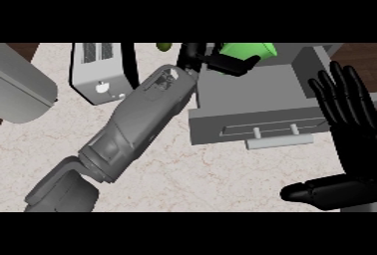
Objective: Pick up the cup, place it into the drawer and close the drawer
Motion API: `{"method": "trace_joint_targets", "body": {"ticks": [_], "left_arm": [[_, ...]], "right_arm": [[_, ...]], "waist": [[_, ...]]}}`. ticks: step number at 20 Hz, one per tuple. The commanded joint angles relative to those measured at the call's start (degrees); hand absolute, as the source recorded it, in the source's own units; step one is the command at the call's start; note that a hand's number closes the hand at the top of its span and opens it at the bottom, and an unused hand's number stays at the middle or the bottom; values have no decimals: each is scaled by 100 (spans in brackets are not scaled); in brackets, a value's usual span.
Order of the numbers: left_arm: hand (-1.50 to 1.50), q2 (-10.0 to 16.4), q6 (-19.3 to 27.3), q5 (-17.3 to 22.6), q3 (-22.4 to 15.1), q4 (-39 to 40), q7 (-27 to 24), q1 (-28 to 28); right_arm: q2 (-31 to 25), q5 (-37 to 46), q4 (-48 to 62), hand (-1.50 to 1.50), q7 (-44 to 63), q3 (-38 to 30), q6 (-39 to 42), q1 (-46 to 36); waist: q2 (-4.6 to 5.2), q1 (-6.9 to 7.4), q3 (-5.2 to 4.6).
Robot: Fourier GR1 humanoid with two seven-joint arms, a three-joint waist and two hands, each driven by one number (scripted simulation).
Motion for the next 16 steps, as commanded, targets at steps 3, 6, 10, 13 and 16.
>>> {"method": "trace_joint_targets", "body": {"ticks": [3, 6, 10, 13, 16], "left_arm": [[-150, -1, 163, -2, -622, 329, 121, -126], [-150, -1, 380, 115, -843, 208, 139, 36], [-150, -1, 316, 485, -665, 93, 86, -189], [-150, -1, 324, 784, -655, -198, -166, -63], [-150, -1, 29, 987, -339, -190, -533, -243]], "right_arm": [[-38, -28, -7, -150, -16, 31, 87, 14], [60, -120, -103, -150, 214, 105, -47, -302], [127, -89, -128, -150, 94, 176, -18, -95], [212, -249, 31, -150, -26, 98, -22, -171], [149, -456, -87, -150, 154, 86, 76, -77]], "waist": [[29, -109, 3], [33, -146, -1], [30, -157, -2], [27, -123, -2], [-11, 54, -7]]}}
